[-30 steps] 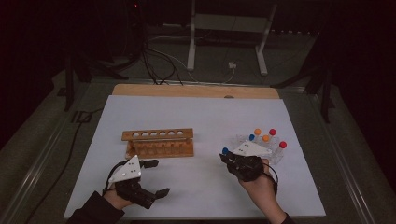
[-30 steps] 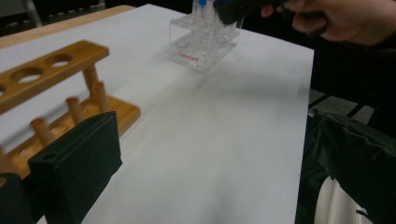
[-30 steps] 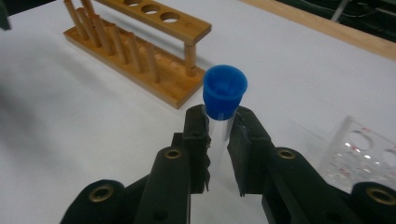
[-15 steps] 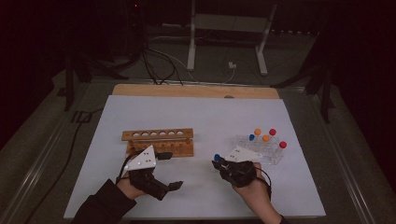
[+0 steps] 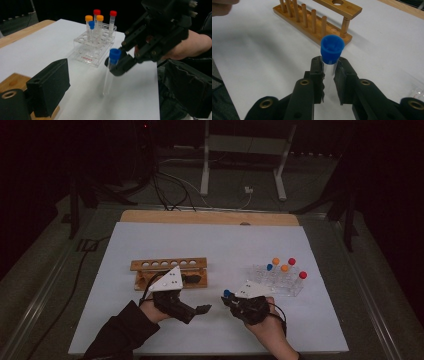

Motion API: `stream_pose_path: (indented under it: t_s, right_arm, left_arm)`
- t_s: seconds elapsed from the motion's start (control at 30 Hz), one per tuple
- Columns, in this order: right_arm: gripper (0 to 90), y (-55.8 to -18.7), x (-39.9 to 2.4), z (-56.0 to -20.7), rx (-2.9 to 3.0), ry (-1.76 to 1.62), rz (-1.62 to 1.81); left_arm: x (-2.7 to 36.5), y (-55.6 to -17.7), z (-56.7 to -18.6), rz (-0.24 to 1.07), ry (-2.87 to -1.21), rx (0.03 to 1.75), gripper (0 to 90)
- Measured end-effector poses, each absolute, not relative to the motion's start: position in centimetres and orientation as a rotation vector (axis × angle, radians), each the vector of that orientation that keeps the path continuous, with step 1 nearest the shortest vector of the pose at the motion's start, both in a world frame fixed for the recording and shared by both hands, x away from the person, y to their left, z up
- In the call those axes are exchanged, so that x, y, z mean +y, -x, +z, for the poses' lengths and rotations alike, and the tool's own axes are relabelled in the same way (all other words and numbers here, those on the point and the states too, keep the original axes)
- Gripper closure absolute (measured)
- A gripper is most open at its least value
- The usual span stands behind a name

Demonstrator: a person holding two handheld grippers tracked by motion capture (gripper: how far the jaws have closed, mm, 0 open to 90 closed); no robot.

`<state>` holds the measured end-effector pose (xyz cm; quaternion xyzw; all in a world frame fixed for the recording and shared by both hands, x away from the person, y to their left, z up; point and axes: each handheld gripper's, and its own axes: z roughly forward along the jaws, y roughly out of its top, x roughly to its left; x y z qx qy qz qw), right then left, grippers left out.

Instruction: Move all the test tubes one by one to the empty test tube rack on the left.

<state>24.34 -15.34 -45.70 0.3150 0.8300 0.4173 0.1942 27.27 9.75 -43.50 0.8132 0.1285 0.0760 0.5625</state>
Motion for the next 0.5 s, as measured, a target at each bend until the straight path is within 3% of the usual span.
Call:
stream_pose_path:
  t_s: [0.23,0.5]
  right_arm:
    - [76.7,-24.2,-15.3,-45.6,2.333,-0.877,1.175]
    - [76.7,-24.2,-15.1,-45.7,2.340,-0.870,1.174]
  left_arm:
    - [8.3,-27.7,-43.4,0.181,-1.911,0.293,17.2]
    - [6.7,-28.1,-43.6,0.193,-1.915,0.285,30.4]
